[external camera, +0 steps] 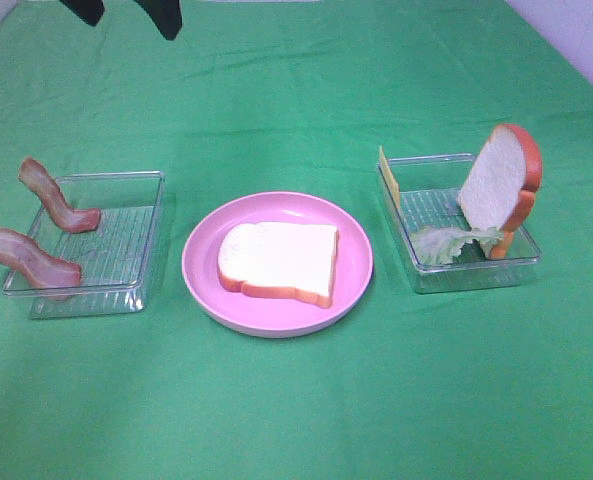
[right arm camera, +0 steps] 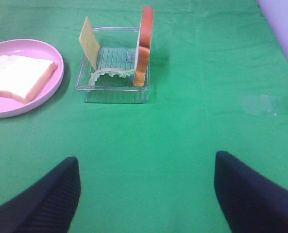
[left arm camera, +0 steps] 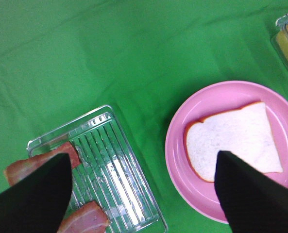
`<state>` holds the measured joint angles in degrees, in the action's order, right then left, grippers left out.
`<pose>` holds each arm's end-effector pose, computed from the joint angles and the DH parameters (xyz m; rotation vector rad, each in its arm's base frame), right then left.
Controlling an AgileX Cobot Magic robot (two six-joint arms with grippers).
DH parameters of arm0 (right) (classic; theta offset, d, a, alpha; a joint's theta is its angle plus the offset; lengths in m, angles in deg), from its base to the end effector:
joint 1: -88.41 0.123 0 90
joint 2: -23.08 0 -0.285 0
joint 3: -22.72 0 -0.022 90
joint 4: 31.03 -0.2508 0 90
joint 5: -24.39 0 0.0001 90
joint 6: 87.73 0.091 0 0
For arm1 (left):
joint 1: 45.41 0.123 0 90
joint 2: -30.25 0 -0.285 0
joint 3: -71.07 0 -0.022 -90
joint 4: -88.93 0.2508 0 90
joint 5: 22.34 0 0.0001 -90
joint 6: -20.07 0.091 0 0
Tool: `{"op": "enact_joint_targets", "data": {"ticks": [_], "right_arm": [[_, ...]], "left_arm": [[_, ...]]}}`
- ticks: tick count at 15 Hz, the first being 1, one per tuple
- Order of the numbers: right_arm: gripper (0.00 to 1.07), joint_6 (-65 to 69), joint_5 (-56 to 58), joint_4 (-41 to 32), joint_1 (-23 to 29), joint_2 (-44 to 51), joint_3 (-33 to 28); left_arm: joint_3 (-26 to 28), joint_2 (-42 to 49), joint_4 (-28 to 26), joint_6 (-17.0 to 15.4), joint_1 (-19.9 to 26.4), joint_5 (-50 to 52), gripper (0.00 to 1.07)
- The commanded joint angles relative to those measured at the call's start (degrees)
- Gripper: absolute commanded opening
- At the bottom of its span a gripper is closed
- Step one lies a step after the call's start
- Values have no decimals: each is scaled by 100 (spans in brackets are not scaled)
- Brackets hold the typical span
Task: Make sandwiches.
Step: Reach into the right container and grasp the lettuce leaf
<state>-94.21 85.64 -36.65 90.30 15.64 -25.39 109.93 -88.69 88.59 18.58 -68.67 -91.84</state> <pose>-0.0075 0.0076 0.2791 -0.1543 2.0294 0.0669 0.3922 -0.1692 0.3588 0.4940 2.5727 -0.1605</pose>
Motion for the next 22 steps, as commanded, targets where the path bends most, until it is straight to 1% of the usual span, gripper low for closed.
{"op": "enact_joint_targets", "data": {"ticks": [1, 4, 5, 6, 8, 9, 10, 12, 15, 16, 17, 19, 21, 22], "right_arm": [[72, -57, -46, 23, -23, 29, -11], [72, -57, -46, 34, -23, 29, -11], [72, -57, -46, 34, -23, 29, -11], [72, -57, -46, 46, -23, 29, -11], [72, -57, -46, 34, -23, 29, -11], [72, -57, -46, 34, -23, 29, -11], [72, -57, -46, 34, -23, 29, -11], [72, -57, -46, 34, -23, 29, -11], [72, -57, -46, 34, -23, 29, -11], [72, -57, -46, 34, -23, 29, -11], [72, -57, -46, 34, -23, 29, -11], [72, -57, -46, 34, -23, 29, -11], [72, -57, -46, 34, -23, 29, -11], [72, -57, -46, 34, -23, 29, -11]], "left_arm": [[-92, 602, -46, -40, -29, -435, 76], [-791, 1438, -80, -132, -29, -435, 76], [-1209, 1770, -80, -195, -29, -435, 76], [-2045, 2504, -80, -212, -29, -430, 76], [-2911, 3203, -80, -212, -29, -424, 76], [-3289, 3524, -80, -212, -29, -424, 76], [-3495, 3696, -80, -212, -29, -424, 76], [-4257, 4326, -57, -212, -29, -424, 76], [-5111, 5128, 34, -206, -29, -424, 76], [-5248, 5260, 34, -178, -29, -424, 76], [-5764, 5741, 74, -109, -29, -424, 76], [-6337, 6354, 74, -97, -29, -424, 76], [-7019, 7053, 126, 109, -29, -424, 76], [-7214, 7265, 132, 149, -29, -424, 76]]}}
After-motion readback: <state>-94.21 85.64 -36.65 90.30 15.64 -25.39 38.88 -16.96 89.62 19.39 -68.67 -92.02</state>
